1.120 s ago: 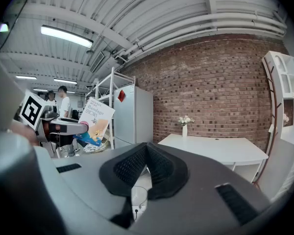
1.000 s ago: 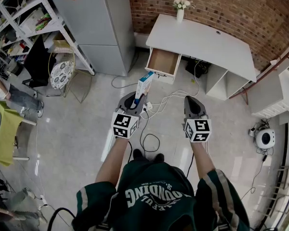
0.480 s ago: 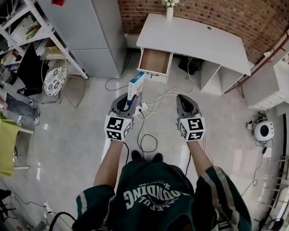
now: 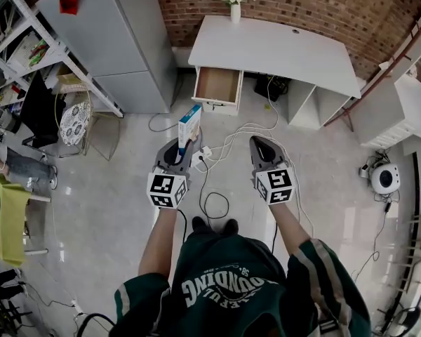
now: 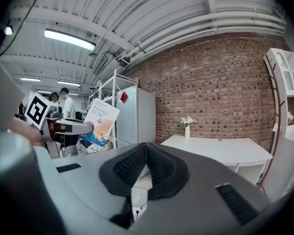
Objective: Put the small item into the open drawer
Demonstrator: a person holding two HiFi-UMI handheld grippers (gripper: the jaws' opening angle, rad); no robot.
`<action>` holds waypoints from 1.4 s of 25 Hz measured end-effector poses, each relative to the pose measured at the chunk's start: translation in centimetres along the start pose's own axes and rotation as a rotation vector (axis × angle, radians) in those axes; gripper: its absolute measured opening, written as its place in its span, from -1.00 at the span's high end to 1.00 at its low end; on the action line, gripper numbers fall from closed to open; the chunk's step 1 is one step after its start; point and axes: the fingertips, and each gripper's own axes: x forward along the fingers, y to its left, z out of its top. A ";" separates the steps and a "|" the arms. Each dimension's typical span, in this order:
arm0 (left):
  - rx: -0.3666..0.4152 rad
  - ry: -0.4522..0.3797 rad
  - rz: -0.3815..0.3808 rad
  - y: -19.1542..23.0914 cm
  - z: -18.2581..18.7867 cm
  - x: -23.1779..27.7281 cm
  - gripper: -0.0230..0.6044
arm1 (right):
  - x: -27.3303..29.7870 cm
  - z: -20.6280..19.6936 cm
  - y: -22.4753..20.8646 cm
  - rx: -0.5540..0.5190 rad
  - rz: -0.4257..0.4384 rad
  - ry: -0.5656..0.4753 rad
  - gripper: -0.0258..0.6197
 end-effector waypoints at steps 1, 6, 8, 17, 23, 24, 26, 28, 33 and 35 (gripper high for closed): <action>0.000 -0.001 0.000 -0.3 0.0 -0.1 0.61 | -0.2 -0.1 -0.1 0.003 0.002 0.000 0.84; 0.000 0.002 0.011 -1.8 -0.1 -0.5 0.61 | -1.5 -0.7 -0.7 0.008 0.014 0.007 0.84; 0.003 0.002 0.013 -2.2 -0.1 -0.5 0.61 | -1.9 -1.0 -1.1 0.010 0.015 0.008 0.84; 0.007 -0.009 0.004 -2.6 1.0 1.5 0.61 | -2.5 -0.8 -2.8 0.022 -0.004 -0.001 0.84; 0.001 -0.004 -0.028 -3.3 0.8 3.7 0.61 | -2.1 -1.0 -4.4 0.020 -0.023 0.011 0.84; -0.001 -0.001 -0.033 -3.4 0.6 4.1 0.61 | -2.0 -1.0 -4.6 0.021 -0.027 0.011 0.84; -0.004 0.004 -0.044 -3.5 0.3 4.9 0.61 | -1.7 -1.2 -4.9 0.024 -0.032 0.013 0.84; -0.005 0.005 -0.054 -3.7 0.1 5.7 0.61 | -1.4 -1.3 -5.4 0.025 -0.037 0.015 0.84; -0.010 0.001 -0.071 -3.5 0.3 7.8 0.61 | -0.2 -1.3 -6.4 0.023 -0.043 0.024 0.84; -0.012 0.003 -0.072 -3.1 0.4 8.6 0.61 | 0.6 -1.2 -6.6 0.025 -0.039 0.026 0.84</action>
